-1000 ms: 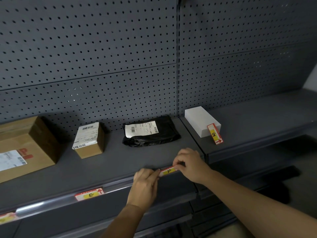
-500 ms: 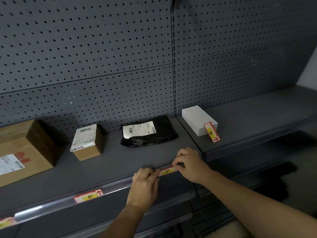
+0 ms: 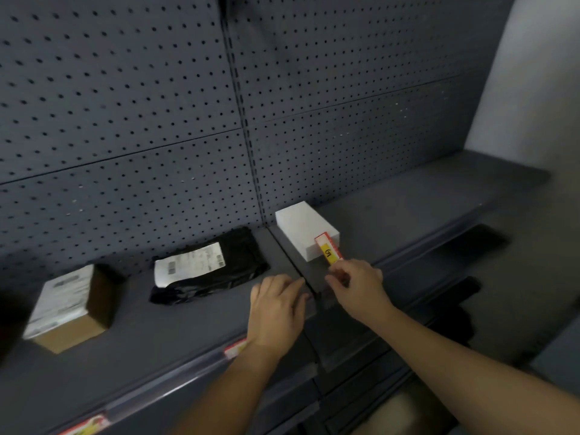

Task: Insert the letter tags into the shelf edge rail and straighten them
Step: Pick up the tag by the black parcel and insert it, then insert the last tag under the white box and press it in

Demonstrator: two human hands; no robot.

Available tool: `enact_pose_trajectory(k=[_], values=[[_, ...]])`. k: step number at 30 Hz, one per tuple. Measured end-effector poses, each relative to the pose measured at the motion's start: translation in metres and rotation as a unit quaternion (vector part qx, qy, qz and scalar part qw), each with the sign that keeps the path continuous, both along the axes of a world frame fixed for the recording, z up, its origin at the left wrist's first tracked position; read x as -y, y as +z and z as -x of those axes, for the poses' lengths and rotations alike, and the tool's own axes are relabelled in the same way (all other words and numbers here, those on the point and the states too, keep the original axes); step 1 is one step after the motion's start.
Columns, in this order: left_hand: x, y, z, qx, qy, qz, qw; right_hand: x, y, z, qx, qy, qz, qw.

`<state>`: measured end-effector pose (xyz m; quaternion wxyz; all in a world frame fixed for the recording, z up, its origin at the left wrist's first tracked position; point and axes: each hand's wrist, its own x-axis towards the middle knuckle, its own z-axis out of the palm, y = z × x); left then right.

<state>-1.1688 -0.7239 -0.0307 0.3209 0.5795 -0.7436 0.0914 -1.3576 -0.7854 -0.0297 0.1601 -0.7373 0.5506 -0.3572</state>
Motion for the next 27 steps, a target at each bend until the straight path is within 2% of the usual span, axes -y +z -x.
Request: enact_pose_trajectory(k=[4, 8, 14, 18, 27], values=[[0.04, 0.005, 0.038, 0.011, -0.022, -0.032, 0.999, 0.035, 0.004, 0.03, -0.063, -0.075, -0.055, 0.994], [0.044, -0.016, 0.061, 0.073, -0.062, -0.055, 0.994, 0.059, 0.005, 0.041, -0.13, -0.072, -0.088, 0.985], [0.049, -0.037, 0.063, 0.136, -0.067, 0.009, 0.988, 0.077, 0.005, 0.035, -0.186, -0.037, -0.093, 0.978], [0.05, -0.043, 0.062, 0.158, -0.066, 0.036, 0.985, 0.081, 0.004, 0.029, -0.185, -0.025, -0.089, 0.978], [0.047, -0.047, 0.062, 0.191, -0.076, 0.047, 0.977, 0.084, 0.0, 0.027, -0.102, -0.004, -0.103, 0.989]])
